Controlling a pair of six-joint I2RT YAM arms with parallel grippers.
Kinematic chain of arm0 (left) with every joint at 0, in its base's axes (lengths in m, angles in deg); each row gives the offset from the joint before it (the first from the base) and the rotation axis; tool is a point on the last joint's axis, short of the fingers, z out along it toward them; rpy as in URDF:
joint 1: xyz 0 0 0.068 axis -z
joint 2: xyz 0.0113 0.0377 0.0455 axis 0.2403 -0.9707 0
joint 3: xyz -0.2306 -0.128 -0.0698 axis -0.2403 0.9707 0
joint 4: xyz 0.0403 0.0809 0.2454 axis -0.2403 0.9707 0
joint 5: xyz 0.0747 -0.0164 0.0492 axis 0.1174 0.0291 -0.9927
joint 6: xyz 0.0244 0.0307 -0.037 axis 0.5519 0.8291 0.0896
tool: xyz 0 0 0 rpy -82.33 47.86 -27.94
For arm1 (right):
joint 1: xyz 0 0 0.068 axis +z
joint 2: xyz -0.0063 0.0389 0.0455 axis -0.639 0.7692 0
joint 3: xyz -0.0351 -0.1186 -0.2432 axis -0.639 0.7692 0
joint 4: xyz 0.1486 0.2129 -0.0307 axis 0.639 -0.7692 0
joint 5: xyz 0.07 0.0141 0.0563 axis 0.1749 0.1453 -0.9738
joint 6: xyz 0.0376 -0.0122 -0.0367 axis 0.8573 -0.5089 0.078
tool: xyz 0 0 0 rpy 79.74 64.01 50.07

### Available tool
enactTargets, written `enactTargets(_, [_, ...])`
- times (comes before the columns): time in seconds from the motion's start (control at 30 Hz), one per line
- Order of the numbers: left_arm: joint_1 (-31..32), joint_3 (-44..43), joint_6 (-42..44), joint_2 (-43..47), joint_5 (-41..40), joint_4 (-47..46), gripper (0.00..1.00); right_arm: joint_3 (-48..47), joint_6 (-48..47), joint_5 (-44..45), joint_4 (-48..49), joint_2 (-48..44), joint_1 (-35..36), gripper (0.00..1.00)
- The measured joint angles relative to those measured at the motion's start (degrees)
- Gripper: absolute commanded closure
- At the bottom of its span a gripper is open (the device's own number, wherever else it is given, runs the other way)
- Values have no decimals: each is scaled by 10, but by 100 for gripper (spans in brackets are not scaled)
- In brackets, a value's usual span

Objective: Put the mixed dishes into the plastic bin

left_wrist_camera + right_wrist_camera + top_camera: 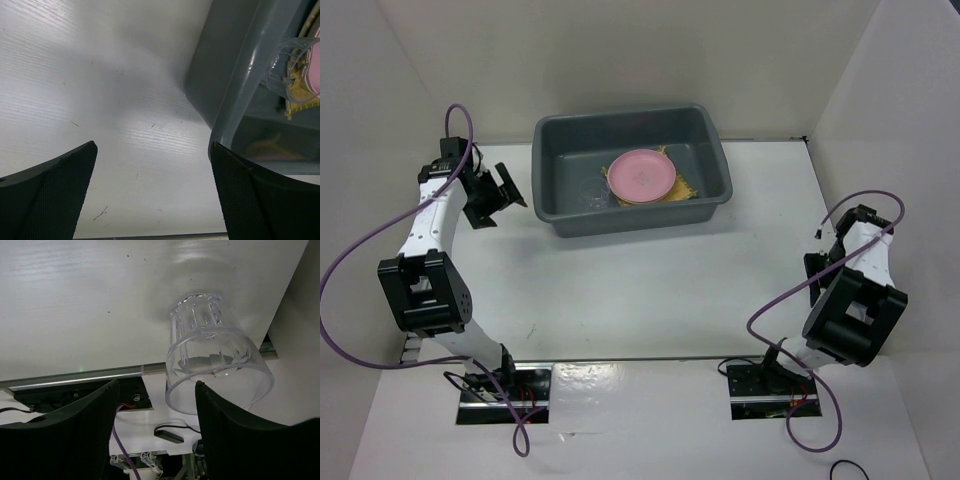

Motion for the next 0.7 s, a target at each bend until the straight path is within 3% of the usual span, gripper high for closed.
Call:
enactTargets(0.07, [0,0,0,0,2,0,0,9,-6,5,4,-3,-3,38])
enactTargets(0.13, [0,0,0,0,3,0,0,20,-8,8,13,-7,-3,51])
enactTargets(0.17, [0,0,0,0,4,0,0,28,-10,9,17,-8,-3,72])
enactTargets(0.27, [0,0,0,0,5,0,0,48,-16,11,28,-7,-13,100])
enactTargets(0.47, [0,0,0,0,6,0,0,2,-19,-2,5,1,-24,100])
enactTargets(0.6, [0,0,0,0,5,-1,0,-290,-14,-49,-63,39,25,100])
enactTargets(0.7, [-3,0,0,0,4,-2,0,-513,-6,-36,-21,59,170,100])
